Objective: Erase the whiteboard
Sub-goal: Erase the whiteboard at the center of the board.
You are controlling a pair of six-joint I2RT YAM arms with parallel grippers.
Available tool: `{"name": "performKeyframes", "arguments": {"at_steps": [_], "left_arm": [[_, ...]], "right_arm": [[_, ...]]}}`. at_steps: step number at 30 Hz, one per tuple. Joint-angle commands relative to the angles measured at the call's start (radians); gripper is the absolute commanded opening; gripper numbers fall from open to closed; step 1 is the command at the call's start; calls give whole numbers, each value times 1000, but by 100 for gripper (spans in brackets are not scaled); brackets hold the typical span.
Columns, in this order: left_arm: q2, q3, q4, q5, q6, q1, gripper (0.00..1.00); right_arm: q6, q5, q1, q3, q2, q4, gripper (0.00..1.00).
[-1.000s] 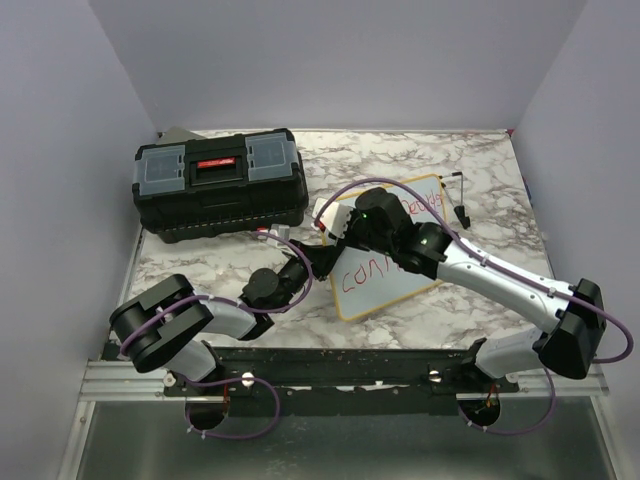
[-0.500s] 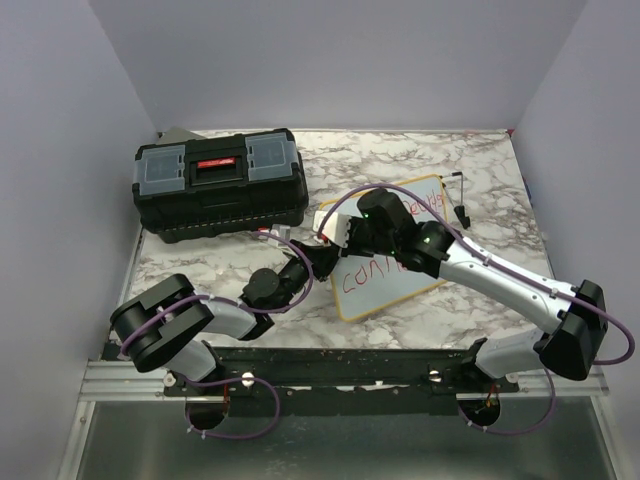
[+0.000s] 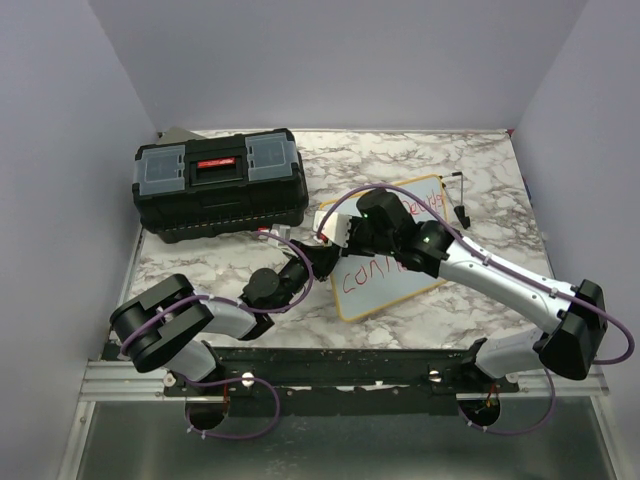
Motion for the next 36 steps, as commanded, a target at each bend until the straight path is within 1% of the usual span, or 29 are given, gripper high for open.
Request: {"name": "performKeyframes", "arguments": {"at_steps": [1, 3, 4, 5, 6, 7, 11, 12, 16, 19, 21, 24, 26, 29, 31, 33, 36], "left_arm": [[-7, 5, -55, 86, 65, -16, 0], [-6, 7, -58, 85, 60, -16, 0], [-6, 8, -59, 86, 58, -16, 0], [-6, 10, -63, 87, 58, -16, 0], [-6, 10, -65, 89, 56, -16, 0], [-5, 12, -65, 88, 56, -16, 0], [-4, 15, -70, 91, 56, -16, 0], [-5, 15, -70, 92, 55, -16, 0], [-7, 11, -69, 92, 53, -16, 0], [-6, 9, -68, 91, 53, -16, 0], [-2, 10, -67, 93, 53, -16, 0], [-2, 12, -65, 94, 54, -16, 0], [-2, 10, -62, 95, 54, -16, 0], [-7, 4, -59, 93, 58, -16, 0], [-7, 1, -55, 93, 61, -16, 0], [-7, -1, -53, 95, 61, -16, 0], [-1, 1, -49, 105, 62, -16, 0]], "right_arm": [[-38, -155, 0, -2, 8, -109, 1], [-17, -54, 1, -22, 3, -37, 1], [1, 63, 0, -32, 7, 18, 1], [8, 141, -1, -37, 10, 75, 1], [4, 192, 0, -34, 12, 97, 1], [14, 209, -1, -28, 8, 112, 1], [47, 198, 0, 1, 20, 107, 1], [40, 164, 1, 4, 22, 84, 1], [4, -49, 0, 7, 13, -38, 1], [-19, -131, 0, -3, -6, -81, 1], [-8, -116, -1, -8, -8, -62, 1], [57, 98, -1, -20, 6, 70, 1], [88, 156, -6, -7, 16, 113, 1], [179, 142, -49, 44, 37, 114, 1], [223, 102, -93, 70, 44, 100, 1], [208, 25, -117, 77, 39, 49, 1], [144, -100, -116, 44, 25, -13, 1]]}}
